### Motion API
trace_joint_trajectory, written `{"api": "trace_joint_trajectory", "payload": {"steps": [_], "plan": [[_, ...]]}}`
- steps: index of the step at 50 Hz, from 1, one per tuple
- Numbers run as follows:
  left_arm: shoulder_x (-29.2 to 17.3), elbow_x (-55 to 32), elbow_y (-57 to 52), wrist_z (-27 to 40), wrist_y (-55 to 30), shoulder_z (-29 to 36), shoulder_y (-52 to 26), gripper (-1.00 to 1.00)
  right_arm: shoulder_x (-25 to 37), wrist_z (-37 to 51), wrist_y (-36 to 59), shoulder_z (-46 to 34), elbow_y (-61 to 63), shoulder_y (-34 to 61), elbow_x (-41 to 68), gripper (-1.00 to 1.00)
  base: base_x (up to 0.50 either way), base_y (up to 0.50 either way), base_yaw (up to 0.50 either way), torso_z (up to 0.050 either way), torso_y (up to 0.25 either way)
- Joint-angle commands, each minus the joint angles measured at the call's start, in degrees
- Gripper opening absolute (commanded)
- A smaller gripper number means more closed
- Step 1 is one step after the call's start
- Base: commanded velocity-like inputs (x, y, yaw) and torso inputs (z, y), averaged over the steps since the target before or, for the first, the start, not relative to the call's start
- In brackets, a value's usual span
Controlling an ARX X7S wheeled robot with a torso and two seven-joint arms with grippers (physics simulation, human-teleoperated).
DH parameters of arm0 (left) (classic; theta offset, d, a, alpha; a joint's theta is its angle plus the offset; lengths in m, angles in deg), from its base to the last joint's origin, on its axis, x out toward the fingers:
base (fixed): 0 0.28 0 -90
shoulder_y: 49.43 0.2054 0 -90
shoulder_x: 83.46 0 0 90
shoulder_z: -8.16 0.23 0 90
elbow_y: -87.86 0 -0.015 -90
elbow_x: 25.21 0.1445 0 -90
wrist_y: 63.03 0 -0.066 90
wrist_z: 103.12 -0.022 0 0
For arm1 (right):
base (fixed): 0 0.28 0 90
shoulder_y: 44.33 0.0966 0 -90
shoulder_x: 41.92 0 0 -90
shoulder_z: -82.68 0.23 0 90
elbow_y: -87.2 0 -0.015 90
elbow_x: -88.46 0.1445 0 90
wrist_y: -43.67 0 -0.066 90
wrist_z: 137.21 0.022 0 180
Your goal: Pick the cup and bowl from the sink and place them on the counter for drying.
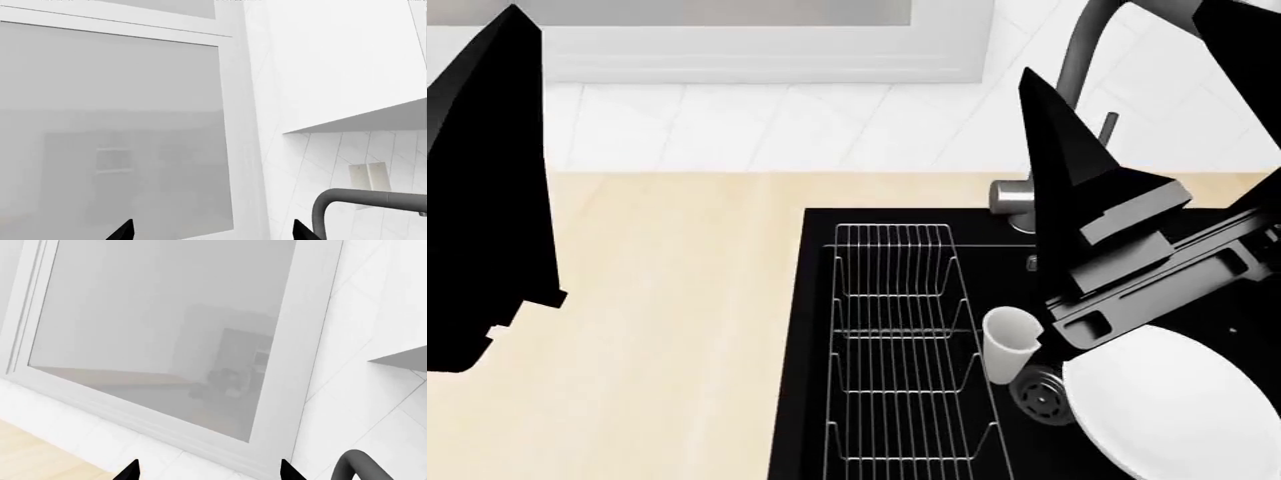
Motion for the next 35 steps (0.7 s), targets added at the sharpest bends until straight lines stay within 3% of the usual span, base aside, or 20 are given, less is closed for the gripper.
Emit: {"api": "trace_joint_trajectory", "payload": {"steps": [1, 14, 35], "plan": [[-0.1, 0.1, 0.0, 0.0, 0.1, -0.3, 0.1, 1.00, 0.2, -0.1, 0.0, -0.2, 0.0, 0.1, -0.2, 1.00, 0.39, 0.00, 0.00, 0.000, 0.000], [0.1, 0.2, 0.0, 0.1, 0.0, -0.6, 0.3, 1.00, 0.4, -0.4, 0.0, -0.1, 0.1, -0.2, -0.5, 1.00, 0.39, 0.00, 0.00, 0.000, 0.000], [-0.5, 0.0, 0.2, -0.1, 0.4, -1.1, 0.9, 1.00, 7.6, -2.5, 3.9, -1.6, -0.1, -4.5, 4.4, 1.00, 0.00, 0.00, 0.00, 0.000, 0.000]]}}
